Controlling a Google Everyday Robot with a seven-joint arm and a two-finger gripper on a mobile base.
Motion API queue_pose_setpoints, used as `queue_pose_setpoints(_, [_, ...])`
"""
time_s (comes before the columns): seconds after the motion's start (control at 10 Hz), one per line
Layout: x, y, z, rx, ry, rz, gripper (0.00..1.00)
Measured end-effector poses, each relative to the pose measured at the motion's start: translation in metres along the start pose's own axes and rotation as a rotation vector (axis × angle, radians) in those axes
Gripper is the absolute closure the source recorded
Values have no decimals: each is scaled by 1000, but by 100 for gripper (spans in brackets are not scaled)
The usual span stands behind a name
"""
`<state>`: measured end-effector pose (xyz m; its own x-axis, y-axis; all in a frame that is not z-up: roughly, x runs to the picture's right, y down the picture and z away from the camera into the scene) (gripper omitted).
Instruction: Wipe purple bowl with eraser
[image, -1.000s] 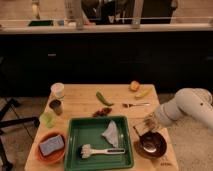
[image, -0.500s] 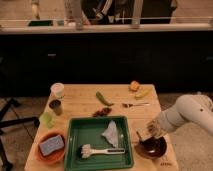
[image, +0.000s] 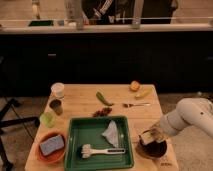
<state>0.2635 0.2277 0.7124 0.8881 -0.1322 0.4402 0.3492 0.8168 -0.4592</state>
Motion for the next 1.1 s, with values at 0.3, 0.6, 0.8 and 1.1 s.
queue_pose_setpoints(0.3, [6, 9, 0, -4, 2, 36, 90])
queue_pose_setpoints(0.6, [5, 8, 1, -3, 1, 33, 90])
queue_pose_setpoints(0.8, [5, 8, 1, -4, 1, 34, 90])
queue_pose_setpoints(1.1, [4, 6, 4, -23, 2, 25, 90])
